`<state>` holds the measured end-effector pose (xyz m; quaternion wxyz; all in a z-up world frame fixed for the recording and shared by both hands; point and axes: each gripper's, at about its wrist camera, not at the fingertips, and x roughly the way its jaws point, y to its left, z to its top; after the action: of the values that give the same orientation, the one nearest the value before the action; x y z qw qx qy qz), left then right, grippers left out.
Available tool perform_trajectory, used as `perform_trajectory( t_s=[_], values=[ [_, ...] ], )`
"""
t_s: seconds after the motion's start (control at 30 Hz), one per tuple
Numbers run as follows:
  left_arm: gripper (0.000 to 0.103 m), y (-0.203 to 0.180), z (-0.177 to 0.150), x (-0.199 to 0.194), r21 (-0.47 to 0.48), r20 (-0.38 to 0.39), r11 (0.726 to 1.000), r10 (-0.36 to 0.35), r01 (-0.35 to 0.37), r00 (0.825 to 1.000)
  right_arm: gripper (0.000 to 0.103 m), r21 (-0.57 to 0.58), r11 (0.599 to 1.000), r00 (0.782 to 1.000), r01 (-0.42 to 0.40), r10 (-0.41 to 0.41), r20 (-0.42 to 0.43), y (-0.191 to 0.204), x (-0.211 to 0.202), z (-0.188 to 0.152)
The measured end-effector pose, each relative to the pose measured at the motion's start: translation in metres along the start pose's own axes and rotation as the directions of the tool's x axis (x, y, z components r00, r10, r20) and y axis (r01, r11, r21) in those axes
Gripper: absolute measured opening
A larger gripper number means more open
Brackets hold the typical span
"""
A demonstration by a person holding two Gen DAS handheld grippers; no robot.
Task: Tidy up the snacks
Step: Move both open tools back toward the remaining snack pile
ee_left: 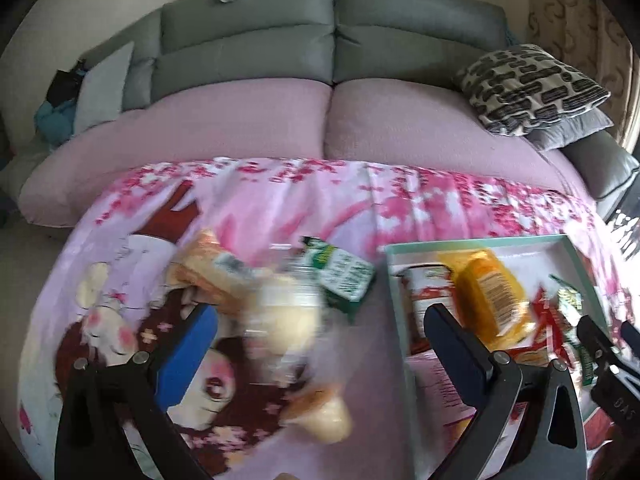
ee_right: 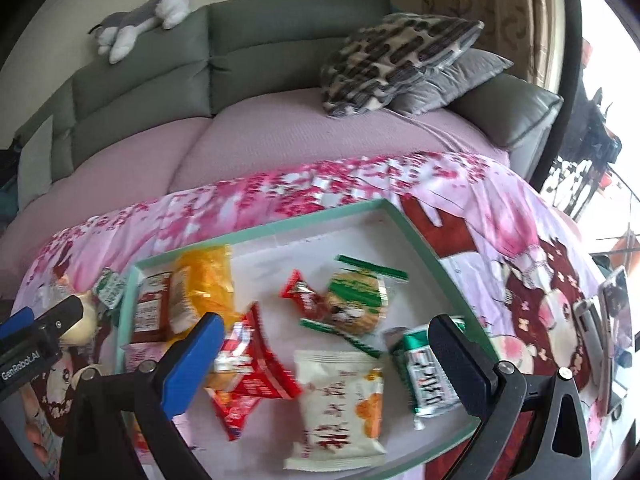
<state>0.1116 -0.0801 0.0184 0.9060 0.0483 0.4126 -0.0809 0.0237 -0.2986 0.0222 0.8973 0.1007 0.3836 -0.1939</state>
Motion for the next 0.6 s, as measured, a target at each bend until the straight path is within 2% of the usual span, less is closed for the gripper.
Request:
perform_trajectory(
  t_s=[0.2, 0.43, 0.6],
  values=[
    [0.103, 0.041, -0.006, -0.006, -0.08, 0.017, 0.996, 0.03, -0.029, 0.999, 0.103, -0.07, 0.997, 1.0, -0.023, 0.023, 0.003, 0.031, -0.003, -0.003],
    [0.103, 0.085, -0.014, -0.014, -0.144, 0.035, 0.982, 0.13, -0.124, 0.991, 0.103, -0.134, 0.985, 0.994, -0.109, 0.11, 0.001, 0.071, -0.005, -0.008],
    [0.103, 0.112, -0.022, -0.016, -0.186, 0.024, 0.973, 0.146, -0.139, 0.989, 0.103, -0.168, 0.973, 0.988, -0.155, 0.156, -0.007, 0.098, -0.006, -0.014]
  ],
)
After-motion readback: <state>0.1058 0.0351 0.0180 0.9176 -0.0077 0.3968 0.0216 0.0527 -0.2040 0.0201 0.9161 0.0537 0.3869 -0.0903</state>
